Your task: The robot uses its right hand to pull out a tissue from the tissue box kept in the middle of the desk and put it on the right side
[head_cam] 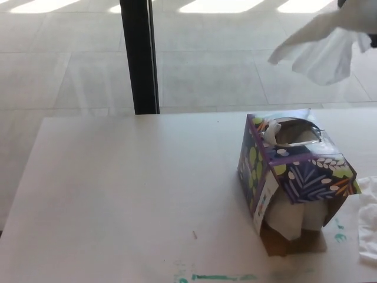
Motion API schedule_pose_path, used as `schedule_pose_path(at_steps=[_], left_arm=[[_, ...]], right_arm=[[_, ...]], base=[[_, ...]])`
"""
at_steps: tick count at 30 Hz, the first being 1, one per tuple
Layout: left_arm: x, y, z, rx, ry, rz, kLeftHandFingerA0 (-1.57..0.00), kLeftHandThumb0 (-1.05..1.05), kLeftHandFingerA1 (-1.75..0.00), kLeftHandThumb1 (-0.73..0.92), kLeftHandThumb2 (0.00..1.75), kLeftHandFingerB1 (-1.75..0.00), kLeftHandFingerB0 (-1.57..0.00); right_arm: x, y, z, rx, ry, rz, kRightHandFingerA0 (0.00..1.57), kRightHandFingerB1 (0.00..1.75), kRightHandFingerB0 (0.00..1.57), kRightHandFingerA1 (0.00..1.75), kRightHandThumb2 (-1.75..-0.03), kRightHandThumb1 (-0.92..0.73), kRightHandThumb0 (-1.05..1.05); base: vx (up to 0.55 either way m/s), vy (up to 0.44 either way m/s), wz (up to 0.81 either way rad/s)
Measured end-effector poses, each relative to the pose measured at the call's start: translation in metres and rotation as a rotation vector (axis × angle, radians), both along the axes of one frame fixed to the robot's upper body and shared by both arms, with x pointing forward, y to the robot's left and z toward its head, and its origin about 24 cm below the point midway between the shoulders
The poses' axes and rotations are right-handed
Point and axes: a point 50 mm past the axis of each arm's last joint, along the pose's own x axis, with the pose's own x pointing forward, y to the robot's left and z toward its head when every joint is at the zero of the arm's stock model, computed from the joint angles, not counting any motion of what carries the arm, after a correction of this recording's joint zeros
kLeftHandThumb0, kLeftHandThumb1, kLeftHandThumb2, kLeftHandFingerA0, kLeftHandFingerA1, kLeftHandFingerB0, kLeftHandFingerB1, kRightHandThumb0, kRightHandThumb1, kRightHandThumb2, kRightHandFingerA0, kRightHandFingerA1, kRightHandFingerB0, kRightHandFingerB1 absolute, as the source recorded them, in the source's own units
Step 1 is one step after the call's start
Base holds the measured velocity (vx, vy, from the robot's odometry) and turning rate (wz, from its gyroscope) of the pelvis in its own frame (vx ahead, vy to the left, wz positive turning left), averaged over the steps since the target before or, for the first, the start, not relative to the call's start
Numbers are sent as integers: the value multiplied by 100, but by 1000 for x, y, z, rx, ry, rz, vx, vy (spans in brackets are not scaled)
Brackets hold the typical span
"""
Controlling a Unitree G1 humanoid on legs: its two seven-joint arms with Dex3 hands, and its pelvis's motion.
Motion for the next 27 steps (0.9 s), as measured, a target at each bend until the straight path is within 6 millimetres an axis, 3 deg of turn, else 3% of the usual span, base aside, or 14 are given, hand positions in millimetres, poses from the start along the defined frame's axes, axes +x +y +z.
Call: schedule_pose_path(at_steps=[2, 7, 11, 12, 13, 16, 17, 19, 21, 22, 24, 25, 27], left_arm=[[-1, 0, 0, -2, -2, 6, -74, -90, -112, 87, 100, -102, -57], [-4, 1, 0, -5, -2, 18, -73, -83, -108, 88, 102, -97, -54], [-5, 1, -1, -5, 2, 19, -73, -85, -109, 87, 102, -98, -54], [-6, 1, -1, -5, 3, 18, -74, -85, -109, 87, 101, -97, -54], [-6, 1, -1, -5, 3, 18, -75, -86, -109, 86, 102, -97, -55], [-7, 1, -1, -6, 5, 21, -73, -87, -108, 86, 100, -97, -54], [-8, 1, -2, -7, 9, 23, -72, -87, -107, 86, 100, -97, -54], [-8, 1, -2, -7, 9, 23, -73, -87, -108, 86, 100, -99, -57], [-7, 1, -2, -7, 7, 22, -73, -86, -108, 86, 100, -99, -57], [-7, 1, -2, -7, 7, 22, -75, -85, -108, 85, 101, -99, -58], [-7, 1, -2, -7, 6, 22, -76, -85, -109, 85, 101, -99, -58], [-7, 1, -2, -7, 6, 21, -74, -87, -109, 85, 101, -99, -57], [-7, 1, -2, -7, 7, 21, -73, -87, -109, 84, 101, -99, -57]], right_arm=[[-2, -6, 10, 51, -49, -20, 108, 142, 91, 175, -128, -44, -24], [-6, -19, 27, 159, -144, -53, 104, 153, 83, 175, -126, -45, -23], [-9, -29, 40, 211, -202, -76, 104, 148, 83, 175, -121, -48, -24], [-11, -32, 42, 217, -214, -84, 130, 117, 95, 141, -119, -50, -33], [-13, -36, 45, 213, -220, -97, 103, 130, 85, 175, -119, -42, -26], [-19, -48, 49, 167, -220, -147, 100, 110, 91, 171, -109, -48, -25], [-23, -54, 49, 135, -206, -177, 96, 102, 90, 169, -95, -55, -25], [-24, -58, 46, 104, -176, -203, 89, 121, 83, 163, -87, -58, -23], [-25, -61, 41, 73, -138, -230, 93, 124, 87, 161, -85, -57, -22], [-25, -63, 38, 59, -115, -244, 92, 93, 91, 143, -67, -59, -18], [-25, -65, 33, 40, -89, -261, 93, 88, 93, 143, -65, -58, -19], [-25, -70, 22, 6, -33, -292, 83, 111, 80, 150, -59, -65, -26], [-24, -75, 6, -27, 37, -324, 82, 102, 82, 150, -66, -67, -27]], base=[[0, 0, 0], [0, 0, 0], [0, 0, 0], [0, 0, 0], [0, 0, 0], [0, 0, 0], [0, 0, 0], [0, 0, 0], [0, 0, 0], [0, 0, 0], [0, 0, 0], [0, 0, 0], [0, 0, 0]])
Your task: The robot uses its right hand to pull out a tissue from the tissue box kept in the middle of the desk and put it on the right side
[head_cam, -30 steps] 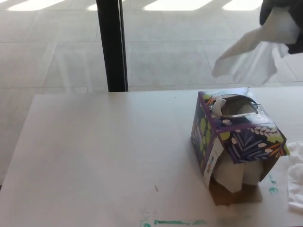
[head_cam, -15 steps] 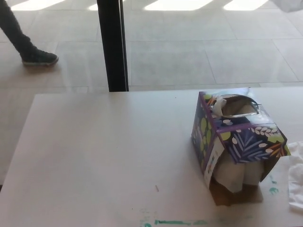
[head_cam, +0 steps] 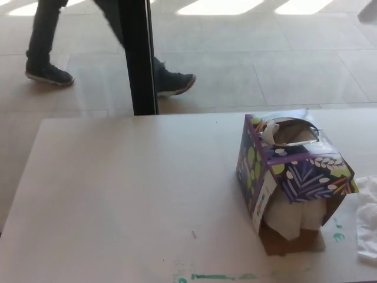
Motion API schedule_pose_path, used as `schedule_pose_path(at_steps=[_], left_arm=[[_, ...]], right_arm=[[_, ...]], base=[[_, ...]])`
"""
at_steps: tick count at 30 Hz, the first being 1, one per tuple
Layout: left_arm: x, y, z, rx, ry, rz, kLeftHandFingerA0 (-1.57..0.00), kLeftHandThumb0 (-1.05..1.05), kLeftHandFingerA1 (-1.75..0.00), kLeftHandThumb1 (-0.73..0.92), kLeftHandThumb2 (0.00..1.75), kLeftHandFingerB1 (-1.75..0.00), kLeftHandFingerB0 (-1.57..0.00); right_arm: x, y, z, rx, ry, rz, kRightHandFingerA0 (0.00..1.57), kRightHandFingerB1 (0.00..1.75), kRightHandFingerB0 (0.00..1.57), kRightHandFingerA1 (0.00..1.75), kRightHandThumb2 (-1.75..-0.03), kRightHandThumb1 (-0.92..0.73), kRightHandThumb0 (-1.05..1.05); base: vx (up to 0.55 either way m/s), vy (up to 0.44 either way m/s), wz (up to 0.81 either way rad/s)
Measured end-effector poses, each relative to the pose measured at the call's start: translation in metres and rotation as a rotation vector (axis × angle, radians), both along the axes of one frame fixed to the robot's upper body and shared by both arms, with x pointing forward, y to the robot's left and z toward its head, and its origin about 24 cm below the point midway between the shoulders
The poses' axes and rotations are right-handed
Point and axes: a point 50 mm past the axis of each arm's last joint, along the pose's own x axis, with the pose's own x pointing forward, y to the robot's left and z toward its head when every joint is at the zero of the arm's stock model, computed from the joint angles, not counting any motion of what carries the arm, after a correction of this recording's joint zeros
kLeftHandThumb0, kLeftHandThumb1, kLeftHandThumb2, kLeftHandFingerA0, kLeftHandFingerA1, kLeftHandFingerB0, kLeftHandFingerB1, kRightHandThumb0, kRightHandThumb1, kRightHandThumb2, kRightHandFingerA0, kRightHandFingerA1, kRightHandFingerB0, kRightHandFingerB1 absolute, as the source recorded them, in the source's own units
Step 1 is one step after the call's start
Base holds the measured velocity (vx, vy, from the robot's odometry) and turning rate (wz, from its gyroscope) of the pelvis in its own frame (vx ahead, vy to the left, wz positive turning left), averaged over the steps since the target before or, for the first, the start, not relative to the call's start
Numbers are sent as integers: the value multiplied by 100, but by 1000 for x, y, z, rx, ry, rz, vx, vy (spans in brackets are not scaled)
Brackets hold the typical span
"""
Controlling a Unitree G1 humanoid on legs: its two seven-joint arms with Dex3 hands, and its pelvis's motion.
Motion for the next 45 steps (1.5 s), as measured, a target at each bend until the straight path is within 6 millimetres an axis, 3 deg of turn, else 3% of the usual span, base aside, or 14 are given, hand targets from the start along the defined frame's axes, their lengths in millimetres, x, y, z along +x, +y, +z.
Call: schedule_pose_path(at_steps=[1, 2, 5, 12, 20, 21, 22, 23, 25, 26, 32, 35, 36, 45], left_arm=[[0, 0, 0, 0, 0, 0, -72, -88, -110, 84, 101, -99, -56], [0, 0, 0, 0, 0, 0, -73, -88, -109, 84, 101, -99, -56], [0, 0, 0, 0, 0, 0, -72, -87, -109, 85, 100, -99, -56], [1, -1, 0, 0, -3, -3, -77, -87, -109, 86, 101, -98, -56], [3, -1, 0, 0, -6, -5, -75, -86, -109, 85, 101, -98, -55], [3, -1, 0, 0, -7, -6, -74, -86, -108, 86, 101, -98, -55], [4, -1, 1, 0, -8, -6, -71, -82, -105, 86, 100, -95, -53], [4, -1, 1, 0, -9, -7, -71, -84, -106, 86, 101, -96, -53], [4, -1, 1, 0, -10, -7, -72, -84, -107, 85, 100, -96, -53], [4, -1, 1, 0, -10, -7, -74, -85, -108, 85, 101, -97, -54], [5, -1, 1, 0, -11, -8, -72, -81, -106, 87, 99, -95, -53], [5, -1, 1, 0, -12, -9, -74, -84, -107, 85, 100, -97, -55], [5, -1, 1, 0, -12, -9, -73, -85, -107, 85, 100, -97, -55], [6, -1, 1, 0, -14, -9, -74, -87, -108, 85, 101, -98, -55]], right_arm=[[0, -4, -11, -14, 46, -18, 79, 100, 78, 157, -65, -70, -29], [-1, -7, -22, -25, 94, -35, 80, 125, 72, 163, -64, -68, -27], [-2, -13, -51, -49, 213, -65, 77, 72, 73, 146, -66, -73, -30], [-11, -15, -105, -83, 452, -90, 72, 57, 64, 108, -62, -75, -47], [-19, -10, -153, -147, 701, -114, 74, 57, 56, 103, -61, -70, -56], [-20, -10, -159, -162, 737, -120, 75, 65, 50, 94, -97, -57, -56], [-20, -9, -164, -172, 764, -124, 36, 38, 36, 78, -59, -64, -60], [-21, -8, -168, -182, 793, -129, 26, 34, 31, 73, -59, -59, -65], [-22, -7, -176, -202, 845, -140, 5, 41, 13, 54, -80, -44, -69], [-23, -7, -180, -212, 871, -147, 0, 33, 10, 23, -84, -44, -76], [-28, -4, -196, -272, 992, -177, 0, 8, 0, 51, -90, -44, -83], [-30, -3, -200, -325, 1045, -190, 0, 1, 0, 0, -76, -46, -87], [-31, -3, -200, -337, 1061, -196, 0, 0, 0, 27, -89, -47, -89], [-34, -3, -201, -391, 1177, -228, 0, 0, 0, 15, -88, -49, -90]], base=[[0, 0, 0], [0, 0, 0], [0, 0, 0], [0, 0, 0], [0, 0, 0], [0, 0, 0], [0, 0, 0], [0, 0, 0], [0, 0, 0], [0, 0, 0], [0, 0, 0], [0, 0, 0], [0, 0, 0], [0, 0, 0]])
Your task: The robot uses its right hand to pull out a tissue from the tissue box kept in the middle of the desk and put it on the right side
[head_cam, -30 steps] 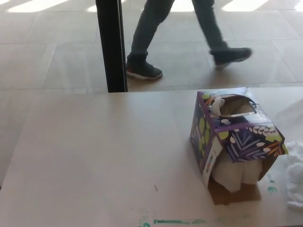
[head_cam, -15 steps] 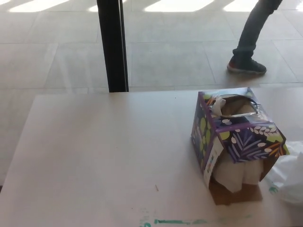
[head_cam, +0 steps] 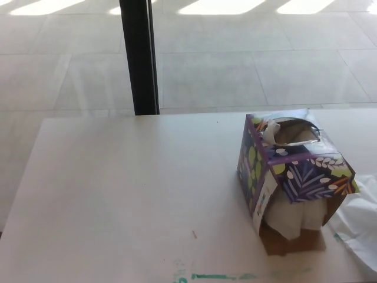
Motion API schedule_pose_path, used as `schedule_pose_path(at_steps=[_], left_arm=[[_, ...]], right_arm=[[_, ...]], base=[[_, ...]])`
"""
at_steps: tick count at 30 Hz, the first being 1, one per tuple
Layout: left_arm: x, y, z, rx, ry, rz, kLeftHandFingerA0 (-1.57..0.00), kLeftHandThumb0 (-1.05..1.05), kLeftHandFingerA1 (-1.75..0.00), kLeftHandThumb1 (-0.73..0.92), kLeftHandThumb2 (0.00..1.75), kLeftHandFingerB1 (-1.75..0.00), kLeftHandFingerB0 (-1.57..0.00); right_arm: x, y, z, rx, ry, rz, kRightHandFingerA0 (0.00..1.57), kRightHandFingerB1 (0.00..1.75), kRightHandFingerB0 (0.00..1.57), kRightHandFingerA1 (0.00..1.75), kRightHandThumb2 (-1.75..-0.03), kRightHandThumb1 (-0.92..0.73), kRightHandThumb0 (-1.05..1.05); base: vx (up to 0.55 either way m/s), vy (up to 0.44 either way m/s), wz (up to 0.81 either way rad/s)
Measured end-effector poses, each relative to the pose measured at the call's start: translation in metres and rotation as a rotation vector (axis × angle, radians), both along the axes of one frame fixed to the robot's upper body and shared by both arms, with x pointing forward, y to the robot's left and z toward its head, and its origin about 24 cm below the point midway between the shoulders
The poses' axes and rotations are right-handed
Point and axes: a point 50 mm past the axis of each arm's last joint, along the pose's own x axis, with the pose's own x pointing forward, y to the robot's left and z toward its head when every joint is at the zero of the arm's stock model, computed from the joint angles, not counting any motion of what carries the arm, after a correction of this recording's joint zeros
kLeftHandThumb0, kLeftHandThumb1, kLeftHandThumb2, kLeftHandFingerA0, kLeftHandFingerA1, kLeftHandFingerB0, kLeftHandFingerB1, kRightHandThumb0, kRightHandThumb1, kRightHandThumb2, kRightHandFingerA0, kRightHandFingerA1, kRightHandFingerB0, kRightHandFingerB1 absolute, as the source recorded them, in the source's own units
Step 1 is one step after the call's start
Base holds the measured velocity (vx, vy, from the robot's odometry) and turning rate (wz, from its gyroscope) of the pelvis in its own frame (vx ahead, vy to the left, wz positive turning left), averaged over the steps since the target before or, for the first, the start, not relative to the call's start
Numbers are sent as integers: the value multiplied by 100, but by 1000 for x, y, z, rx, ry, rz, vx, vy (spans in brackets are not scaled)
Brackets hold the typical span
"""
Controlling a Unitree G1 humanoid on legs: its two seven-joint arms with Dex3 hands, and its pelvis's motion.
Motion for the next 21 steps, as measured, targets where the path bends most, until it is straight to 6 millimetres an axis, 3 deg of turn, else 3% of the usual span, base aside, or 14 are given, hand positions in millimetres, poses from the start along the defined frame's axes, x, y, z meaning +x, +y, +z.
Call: schedule_pose_path(at_steps=[5, 6, 7, 8, 9, 10, 11, 13, 16, 17, 21], left_arm=[[0, 0, 0, 0, 1, 0, -75, -86, -108, 85, 101, -98, -56], [0, 0, 0, 0, 1, 0, -74, -86, -108, 85, 100, -97, -55], [0, 0, 0, 0, 1, 0, -74, -86, -109, 85, 101, -98, -56], [0, 0, 0, 0, 1, 1, -74, -86, -109, 85, 101, -98, -56], [-1, 0, 0, 0, 1, 1, -73, -86, -107, 85, 100, -97, -55], [-1, 0, 0, 0, 2, 1, -73, -86, -108, 85, 100, -98, -55], [-1, 0, 0, 0, 2, 2, -74, -88, -108, 84, 101, -99, -57], [-2, 0, 0, 0, 3, 2, -74, -87, -109, 84, 102, -99, -57], [-2, 0, 0, 0, 3, 2, -71, -85, -107, 84, 103, -98, -56], [-2, 0, 0, 0, 3, 2, -71, -87, -107, 84, 102, -97, -54], [-1, 0, 0, 0, 2, 2, -74, -87, -108, 85, 101, -97, -55]], right_arm=[[-1, -5, 12, -7, 19, -35, 0, 11, 6, 8, -81, -43, -77], [-1, -6, 15, -3, 18, -45, 0, 33, 12, 22, -84, -44, -72], [-1, -8, 19, 1, 16, -56, 27, 30, 24, 47, -60, -65, -58], [-1, -11, 25, 8, 7, -72, 27, 30, 24, 47, -60, -65, -58], [-2, -14, 32, 13, -5, -87, 28, 44, 20, 56, -82, -52, -59], [-3, -17, 39, 20, -20, -104, 34, 34, 27, 53, -59, -66, -54], [-4, -21, 47, 26, -36, -121, 40, 36, 27, 68, -59, -62, -55], [-8, -32, 65, 45, -75, -165, 39, 37, 30, 67, -59, -63, -56], [-15, -45, 84, 71, -125, -221, 36, 60, 28, 90, -60, -66, -68], [-18, -49, 87, 80, -135, -236, 53, 68, 33, 94, -61, -69, -69], [-34, -68, 94, 121, -169, -305, 52, 74, 39, 101, -62, -73, -73]], base=[[0, 0, 0], [0, 0, 0], [0, 0, 0], [0, 0, 0], [0, 0, 0], [0, 0, 0], [0, 0, 0], [0, 0, 0], [0, 0, 0], [0, 0, 0], [0, 0, 0]])
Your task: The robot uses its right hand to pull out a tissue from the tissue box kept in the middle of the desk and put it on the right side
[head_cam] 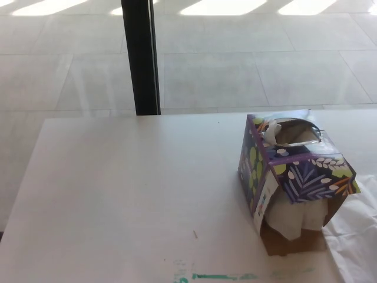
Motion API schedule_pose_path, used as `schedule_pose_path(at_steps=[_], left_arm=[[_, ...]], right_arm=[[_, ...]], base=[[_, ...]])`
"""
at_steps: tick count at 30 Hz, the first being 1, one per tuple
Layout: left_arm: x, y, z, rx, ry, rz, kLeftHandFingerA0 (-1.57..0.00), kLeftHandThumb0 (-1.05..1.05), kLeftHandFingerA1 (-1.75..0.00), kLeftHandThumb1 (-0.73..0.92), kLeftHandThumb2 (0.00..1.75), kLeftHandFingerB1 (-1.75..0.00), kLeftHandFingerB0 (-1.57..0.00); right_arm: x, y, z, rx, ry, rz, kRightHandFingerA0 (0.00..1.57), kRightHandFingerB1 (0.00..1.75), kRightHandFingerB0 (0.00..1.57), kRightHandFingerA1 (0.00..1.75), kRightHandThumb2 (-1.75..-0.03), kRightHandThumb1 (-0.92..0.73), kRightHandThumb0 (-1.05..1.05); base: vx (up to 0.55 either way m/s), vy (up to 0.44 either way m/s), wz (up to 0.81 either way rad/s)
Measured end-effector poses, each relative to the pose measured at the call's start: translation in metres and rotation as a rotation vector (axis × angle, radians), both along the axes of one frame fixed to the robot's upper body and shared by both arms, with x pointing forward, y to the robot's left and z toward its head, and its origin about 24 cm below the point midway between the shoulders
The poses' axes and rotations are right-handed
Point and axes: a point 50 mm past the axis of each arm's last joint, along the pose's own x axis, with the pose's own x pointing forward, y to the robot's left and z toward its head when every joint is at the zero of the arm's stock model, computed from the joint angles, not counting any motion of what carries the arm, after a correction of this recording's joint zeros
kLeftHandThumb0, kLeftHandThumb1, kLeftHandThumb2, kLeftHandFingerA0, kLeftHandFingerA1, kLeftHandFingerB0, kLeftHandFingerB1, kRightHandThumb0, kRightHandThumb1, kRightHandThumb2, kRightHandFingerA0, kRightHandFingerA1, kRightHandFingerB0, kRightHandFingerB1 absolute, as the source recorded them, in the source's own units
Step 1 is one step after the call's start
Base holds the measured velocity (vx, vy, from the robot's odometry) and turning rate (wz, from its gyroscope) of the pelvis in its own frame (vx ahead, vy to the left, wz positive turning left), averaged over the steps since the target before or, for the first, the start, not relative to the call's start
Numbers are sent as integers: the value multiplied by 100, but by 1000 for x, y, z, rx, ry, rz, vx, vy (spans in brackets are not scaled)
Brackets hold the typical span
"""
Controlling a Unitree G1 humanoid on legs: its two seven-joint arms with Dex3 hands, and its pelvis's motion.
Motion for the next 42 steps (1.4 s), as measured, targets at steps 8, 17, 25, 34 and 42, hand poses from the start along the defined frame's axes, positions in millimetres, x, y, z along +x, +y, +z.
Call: schedule_pose_path(at_steps=[8, 17, 25, 34, 42], left_arm=[[1, 0, 0, 0, -1, -1, -74, -85, -107, 86, 101, -97, -55], [2, 0, 0, 0, -4, -2, -73, -88, -109, 86, 99, -98, -54], [2, 0, 0, 0, -4, -1, -75, -81, -108, 86, 102, -98, -56], [1, -1, 0, -2, -3, -1, -74, -84, -108, 86, 101, -98, -56], [1, -2, -1, -7, -2, 1, -70, -86, -106, 86, 99, -96, -54]], right_arm=[[-40, -34, -8, 79, -35, -135, 82, 85, 58, 124, -61, -61, -68], [-80, -53, -46, 350, -226, -269, 91, 94, 45, 123, -63, -52, -51], [-124, -65, -106, 637, -404, -495, 83, 106, 27, 160, -72, -56, -40], [-171, -72, -157, 880, -604, -770, 91, 113, 24, 130, -67, -56, -50], [-193, -62, -189, 1045, -728, -913, 90, 102, 28, 109, -60, -65, -73]], base=[[0, 0, 0], [0, 0, 0], [0, 0, 0], [0, 0, 0], [0, 0, 0]])
